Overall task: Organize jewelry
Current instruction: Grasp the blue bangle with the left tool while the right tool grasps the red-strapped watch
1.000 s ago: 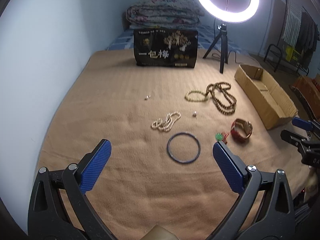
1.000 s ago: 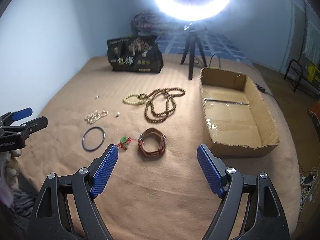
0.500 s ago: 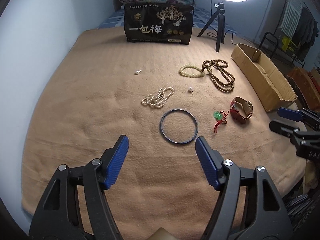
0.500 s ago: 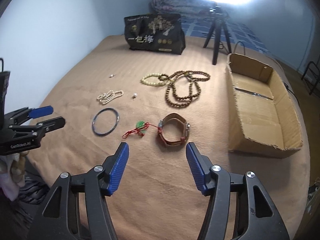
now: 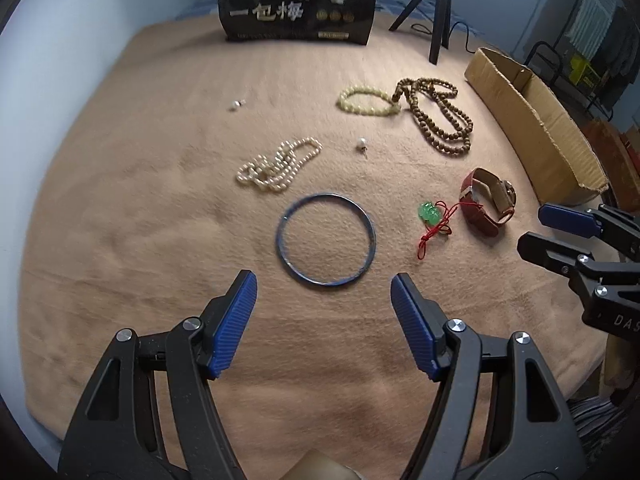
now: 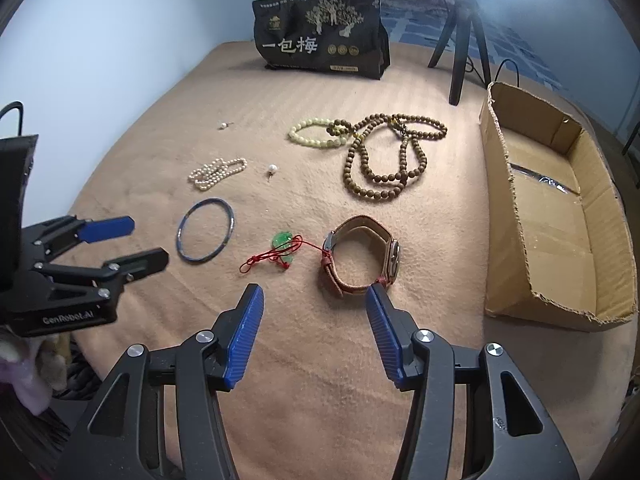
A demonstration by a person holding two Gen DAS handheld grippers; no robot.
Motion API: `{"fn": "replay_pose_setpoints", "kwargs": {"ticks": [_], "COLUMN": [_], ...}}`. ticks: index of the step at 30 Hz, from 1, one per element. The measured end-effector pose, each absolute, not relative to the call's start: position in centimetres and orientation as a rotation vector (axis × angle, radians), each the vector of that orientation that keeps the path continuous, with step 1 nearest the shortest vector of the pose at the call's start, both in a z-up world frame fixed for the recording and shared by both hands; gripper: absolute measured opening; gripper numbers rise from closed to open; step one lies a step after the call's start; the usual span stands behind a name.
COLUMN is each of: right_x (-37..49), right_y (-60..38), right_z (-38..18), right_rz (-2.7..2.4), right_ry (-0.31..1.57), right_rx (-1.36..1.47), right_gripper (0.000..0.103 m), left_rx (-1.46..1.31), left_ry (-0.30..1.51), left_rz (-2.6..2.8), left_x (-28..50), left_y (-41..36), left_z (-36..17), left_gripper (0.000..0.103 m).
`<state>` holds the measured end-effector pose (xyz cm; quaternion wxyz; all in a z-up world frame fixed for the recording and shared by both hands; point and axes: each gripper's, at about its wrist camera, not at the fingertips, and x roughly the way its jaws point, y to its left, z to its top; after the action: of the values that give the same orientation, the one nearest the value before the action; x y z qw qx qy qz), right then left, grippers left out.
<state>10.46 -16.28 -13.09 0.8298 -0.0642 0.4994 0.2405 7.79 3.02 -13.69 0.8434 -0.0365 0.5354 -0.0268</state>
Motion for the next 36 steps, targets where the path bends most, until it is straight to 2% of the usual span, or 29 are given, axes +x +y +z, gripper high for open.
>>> {"fn": "replay_pose_setpoints", "kwargs": {"ticks": [3,10,14,25,28,36], "right_x": [11.0,11.9,12.4,13.1,13.1,13.7], "right_y": [-15.9,-15.5,-15.1,-14.4,-14.3,-14.2], "right_z": [-13.5,-13.7,-14.3,-14.9,-15.1,-15.6], "right_rz": [0.521,0.518,0.526,0.524,0.526,0.522], "right_ry": [1.072,1.091,1.108,1.117,1.122,1.134], "right_rx": [-0.141,-0.153,-0.162,-0.186,-0.19,-0.194], "right_gripper": [0.047,0.046,0.041,0.041,0.041,0.041], "left_rx": [-0.123,-0.119,-0.123,-0.141,-0.139,-0.148], "left_ry": [1.167,1.191,1.188,1.197,1.19,1.168], "left_rz": [-0.06,-0.055,-0.027,0.02,0.029,0.059], "left_x": [8.6,9.2,9.7,11.4,12.0,12.9], "left_y": [3.1,2.8,3.0,2.8,2.6,2.6], "left_z": [-14.7,-15.9,-16.5,-17.9,-18.1,-18.5], "left_gripper": [0.072,0.076,0.076,0.076,0.082,0.086]}}
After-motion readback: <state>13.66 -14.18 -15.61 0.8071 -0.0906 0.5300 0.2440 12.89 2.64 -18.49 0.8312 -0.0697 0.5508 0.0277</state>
